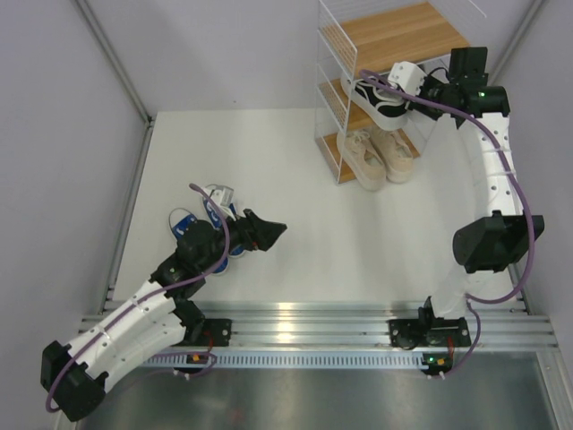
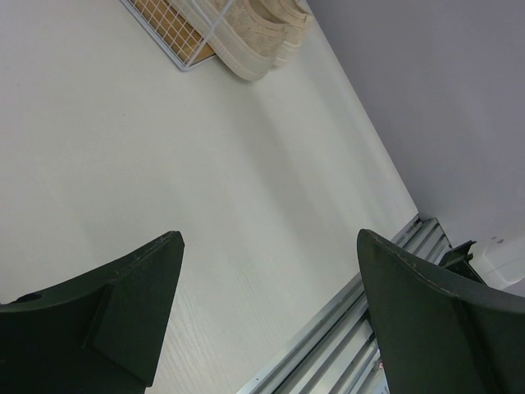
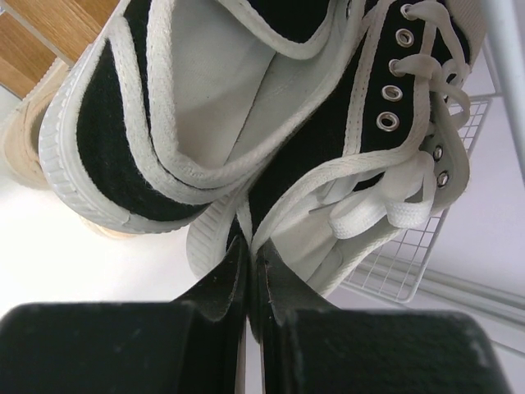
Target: Place and organize the shoes onto the shoe shelf
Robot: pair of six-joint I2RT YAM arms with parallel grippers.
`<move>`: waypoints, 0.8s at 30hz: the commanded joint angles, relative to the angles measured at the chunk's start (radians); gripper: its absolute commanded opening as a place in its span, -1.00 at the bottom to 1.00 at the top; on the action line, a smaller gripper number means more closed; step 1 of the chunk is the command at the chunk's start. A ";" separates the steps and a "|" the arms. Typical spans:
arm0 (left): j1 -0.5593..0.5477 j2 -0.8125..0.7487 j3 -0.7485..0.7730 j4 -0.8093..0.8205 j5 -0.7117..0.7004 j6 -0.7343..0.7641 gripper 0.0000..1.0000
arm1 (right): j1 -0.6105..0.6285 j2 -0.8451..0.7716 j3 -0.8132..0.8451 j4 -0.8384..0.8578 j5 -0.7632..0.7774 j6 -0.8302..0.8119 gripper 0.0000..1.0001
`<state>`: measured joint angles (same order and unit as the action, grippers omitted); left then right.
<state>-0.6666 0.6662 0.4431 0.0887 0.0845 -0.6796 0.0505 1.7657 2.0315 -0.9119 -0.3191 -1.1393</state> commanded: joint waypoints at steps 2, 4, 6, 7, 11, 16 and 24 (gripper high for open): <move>0.005 -0.020 -0.007 0.039 0.001 -0.003 0.83 | 0.012 -0.023 0.041 0.097 -0.023 -0.005 -0.96; 0.005 -0.019 -0.009 0.040 0.001 -0.005 0.84 | 0.012 -0.029 0.023 0.105 -0.018 -0.007 -0.90; 0.005 -0.017 -0.009 0.043 0.004 -0.005 0.83 | 0.012 -0.034 0.013 0.113 -0.014 -0.011 -0.76; 0.005 -0.016 -0.010 0.043 0.004 -0.005 0.84 | 0.011 -0.035 0.010 0.114 -0.011 -0.013 -0.72; 0.005 -0.013 -0.007 0.048 0.006 -0.008 0.83 | 0.012 -0.041 0.003 0.111 -0.005 -0.016 -0.67; 0.005 -0.017 -0.007 0.048 0.006 -0.009 0.83 | 0.012 -0.057 -0.013 0.119 0.003 -0.019 -0.45; 0.005 -0.024 -0.006 0.043 0.009 -0.014 0.84 | 0.009 -0.092 -0.043 0.139 0.011 -0.019 0.20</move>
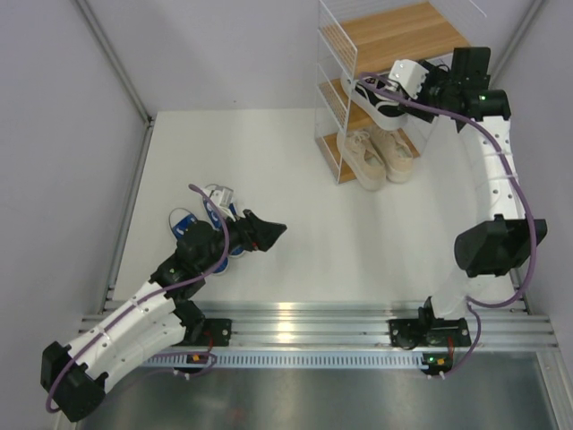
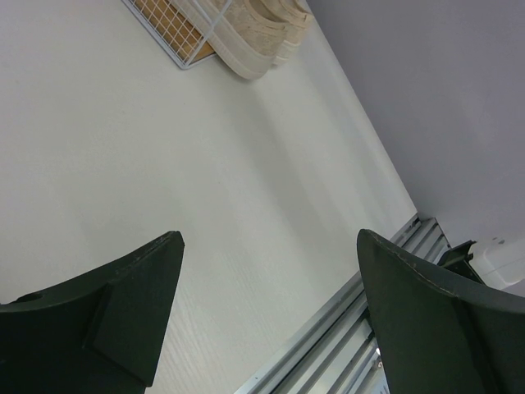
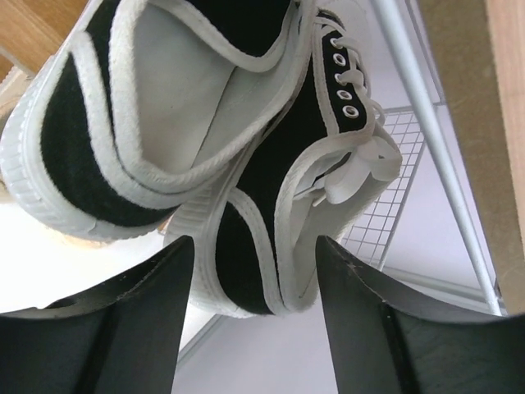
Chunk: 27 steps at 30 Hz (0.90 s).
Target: Place and organize the shoes onto the shoe shelf
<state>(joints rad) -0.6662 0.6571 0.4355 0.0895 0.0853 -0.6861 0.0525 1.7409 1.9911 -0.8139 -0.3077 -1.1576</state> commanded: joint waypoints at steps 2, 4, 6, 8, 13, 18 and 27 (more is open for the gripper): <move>0.005 -0.017 0.003 0.041 0.008 -0.007 0.83 | 0.007 -0.084 -0.017 0.041 0.004 -0.004 0.26; 0.005 -0.017 0.006 0.038 0.007 -0.006 0.84 | 0.007 -0.102 -0.032 0.042 0.009 -0.005 0.33; 0.005 -0.020 0.011 0.029 0.004 -0.004 0.84 | 0.004 -0.122 -0.041 0.045 0.009 -0.002 0.37; 0.005 -0.020 0.016 0.018 -0.002 -0.001 0.84 | 0.003 -0.162 -0.066 0.056 0.004 0.006 0.42; 0.005 -0.017 0.052 -0.051 -0.054 0.020 0.86 | 0.000 -0.294 -0.152 0.059 -0.021 0.045 0.58; 0.005 -0.010 0.115 -0.203 -0.206 0.054 0.96 | 0.000 -0.455 -0.328 0.038 -0.068 0.186 0.76; 0.017 0.099 0.236 -0.468 -0.544 0.042 0.96 | -0.003 -0.753 -0.876 0.105 -0.500 0.556 0.93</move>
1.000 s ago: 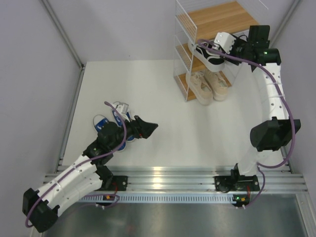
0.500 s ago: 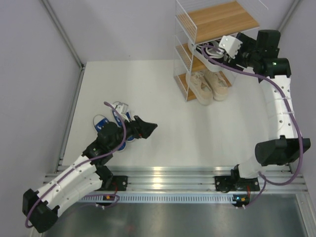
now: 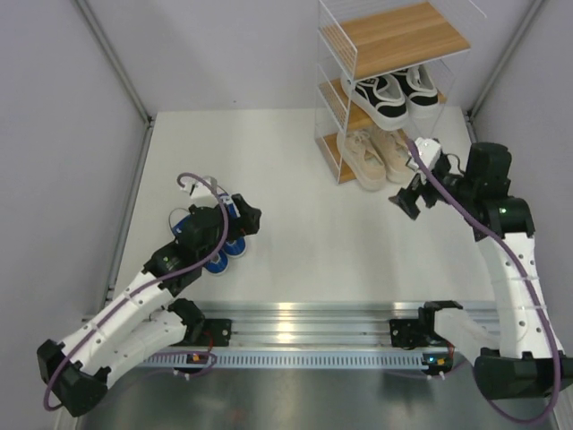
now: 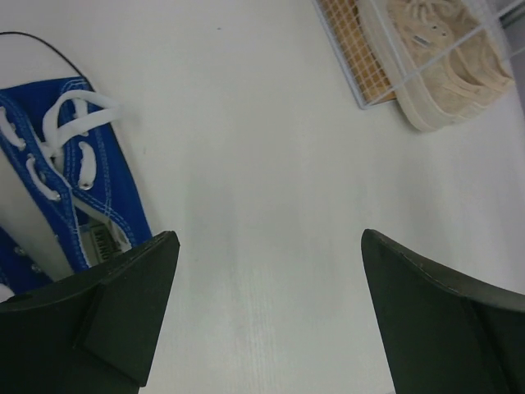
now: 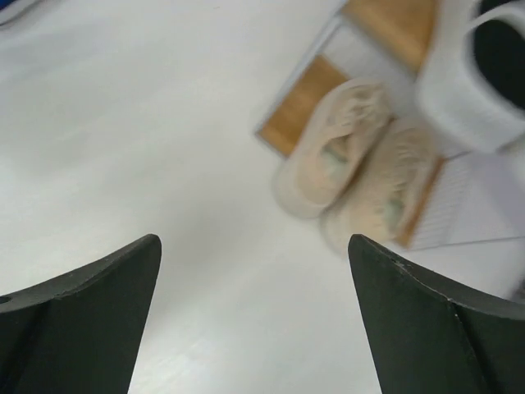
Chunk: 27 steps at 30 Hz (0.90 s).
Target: Place and organize the shoes onto the shoe shelf
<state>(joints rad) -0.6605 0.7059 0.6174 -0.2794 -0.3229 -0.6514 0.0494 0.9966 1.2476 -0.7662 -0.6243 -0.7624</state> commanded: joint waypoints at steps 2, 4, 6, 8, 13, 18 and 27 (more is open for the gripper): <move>0.053 0.134 0.082 -0.154 -0.110 -0.019 0.95 | -0.006 -0.032 -0.215 0.091 -0.236 0.167 0.93; 0.100 0.191 0.108 -0.179 -0.058 -0.039 0.93 | -0.040 -0.070 -0.298 0.140 -0.255 0.187 0.95; 0.182 0.251 0.110 -0.184 0.011 -0.073 0.87 | -0.078 -0.093 -0.344 0.146 -0.275 0.190 0.96; 0.247 0.288 0.113 -0.185 0.031 -0.112 0.69 | -0.105 -0.105 -0.378 0.169 -0.324 0.201 0.96; 0.279 0.328 0.163 -0.262 -0.068 -0.186 0.38 | -0.166 -0.139 -0.450 0.182 -0.383 0.198 0.95; 0.286 0.374 0.177 -0.313 -0.153 -0.194 0.26 | -0.180 -0.128 -0.445 0.166 -0.399 0.189 0.95; 0.409 0.509 0.180 -0.201 -0.082 -0.097 0.08 | -0.191 -0.135 -0.447 0.150 -0.413 0.176 0.94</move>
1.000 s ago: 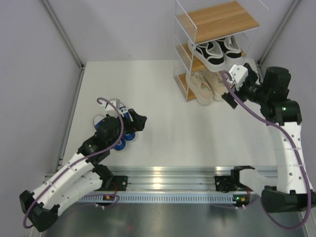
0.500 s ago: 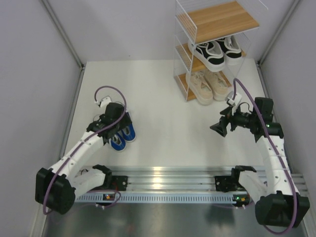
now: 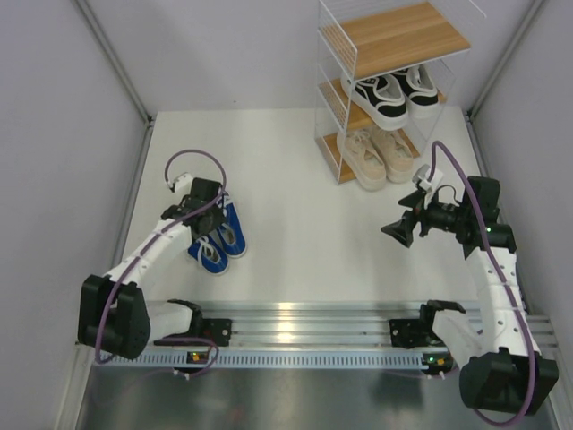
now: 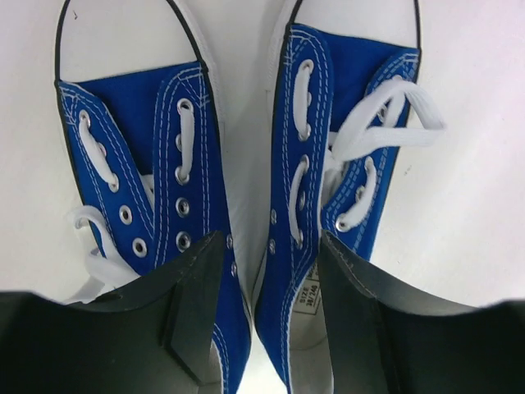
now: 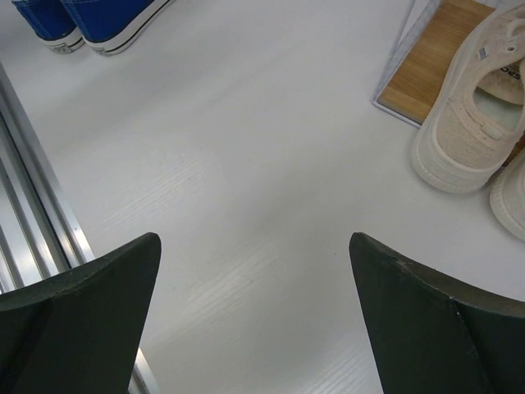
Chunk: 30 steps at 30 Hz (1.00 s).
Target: Place and organize the shoes onto the shoe shelf
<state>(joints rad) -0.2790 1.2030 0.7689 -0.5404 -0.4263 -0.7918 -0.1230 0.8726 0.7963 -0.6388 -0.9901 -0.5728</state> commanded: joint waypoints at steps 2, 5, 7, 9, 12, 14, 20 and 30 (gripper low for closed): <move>0.049 0.044 0.027 0.103 0.059 0.054 0.07 | -0.021 -0.009 0.006 0.021 -0.047 -0.016 0.95; 0.058 0.105 0.032 0.131 0.089 0.054 0.01 | -0.023 -0.009 0.006 0.016 -0.050 -0.021 0.95; 0.060 0.141 0.033 0.148 0.109 0.054 -0.21 | -0.026 -0.009 0.006 0.011 -0.055 -0.024 0.94; 0.060 0.153 0.029 0.164 0.118 0.055 -0.43 | -0.027 -0.011 0.004 0.005 -0.061 -0.030 0.94; 0.061 0.144 0.017 0.180 0.129 0.071 -0.93 | -0.029 -0.009 0.004 -0.009 -0.073 -0.048 0.94; 0.061 0.104 0.012 0.201 0.211 0.091 -1.00 | -0.029 -0.009 0.004 -0.022 -0.087 -0.083 0.93; 0.025 -0.029 0.012 0.207 0.596 -0.041 -1.00 | -0.014 0.025 0.043 -0.436 -0.318 -0.695 0.95; -0.408 -0.037 0.064 0.281 0.453 -0.296 -1.00 | 0.480 0.230 0.331 -0.650 -0.057 -0.897 0.77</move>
<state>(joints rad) -0.5934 1.1568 0.7719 -0.3710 0.0666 -0.9749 0.2386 1.0916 1.0168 -1.2728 -1.1175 -1.4471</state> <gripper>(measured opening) 0.046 0.888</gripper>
